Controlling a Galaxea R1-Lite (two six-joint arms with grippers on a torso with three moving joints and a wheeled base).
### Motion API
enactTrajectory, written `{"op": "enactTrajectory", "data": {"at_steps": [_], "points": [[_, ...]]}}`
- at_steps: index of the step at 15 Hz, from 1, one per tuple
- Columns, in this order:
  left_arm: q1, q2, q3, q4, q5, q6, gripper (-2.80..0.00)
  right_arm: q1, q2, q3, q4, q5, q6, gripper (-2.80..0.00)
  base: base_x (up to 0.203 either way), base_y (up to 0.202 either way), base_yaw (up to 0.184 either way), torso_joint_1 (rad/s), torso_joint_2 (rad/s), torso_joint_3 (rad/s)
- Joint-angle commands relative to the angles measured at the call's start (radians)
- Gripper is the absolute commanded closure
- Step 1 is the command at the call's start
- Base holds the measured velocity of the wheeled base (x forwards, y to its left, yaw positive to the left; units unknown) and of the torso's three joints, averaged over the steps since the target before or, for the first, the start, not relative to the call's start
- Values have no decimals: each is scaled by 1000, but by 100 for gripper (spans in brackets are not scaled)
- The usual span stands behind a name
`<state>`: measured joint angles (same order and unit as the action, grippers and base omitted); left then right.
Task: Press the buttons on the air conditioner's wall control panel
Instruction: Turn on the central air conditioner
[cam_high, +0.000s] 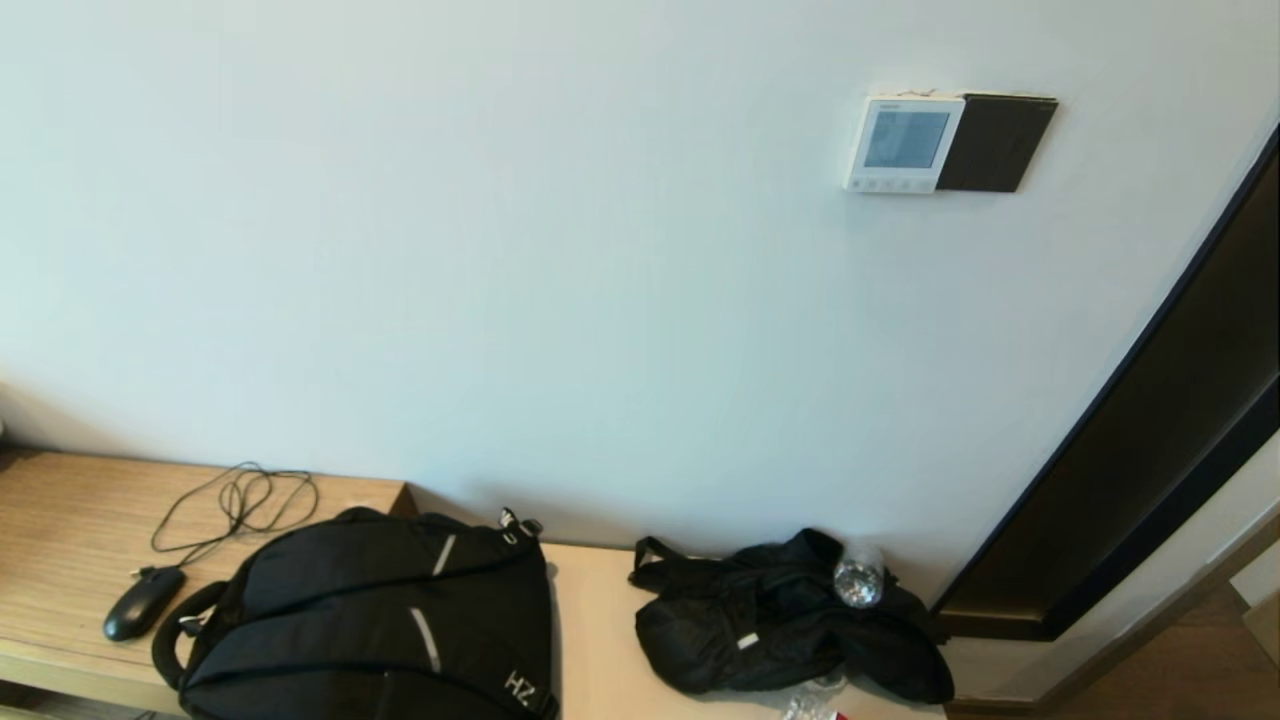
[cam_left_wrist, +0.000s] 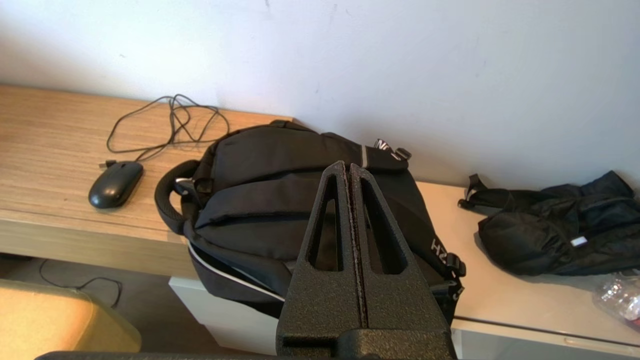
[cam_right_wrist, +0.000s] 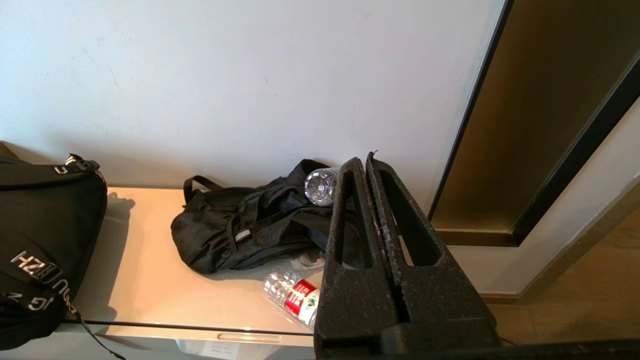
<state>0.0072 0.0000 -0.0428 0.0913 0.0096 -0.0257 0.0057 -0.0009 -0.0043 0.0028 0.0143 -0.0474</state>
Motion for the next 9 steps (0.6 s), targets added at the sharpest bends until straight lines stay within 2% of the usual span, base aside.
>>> {"op": "enactTrajectory", "data": {"at_steps": [1, 9], "points": [[0, 0, 0, 2, 1, 0, 0, 0, 1, 1, 0, 0, 1, 0, 0, 0, 0, 0, 0, 0], [0, 0, 0, -1, 1, 0, 0, 0, 1, 1, 0, 0, 1, 0, 0, 0, 0, 0, 0, 0]]}}
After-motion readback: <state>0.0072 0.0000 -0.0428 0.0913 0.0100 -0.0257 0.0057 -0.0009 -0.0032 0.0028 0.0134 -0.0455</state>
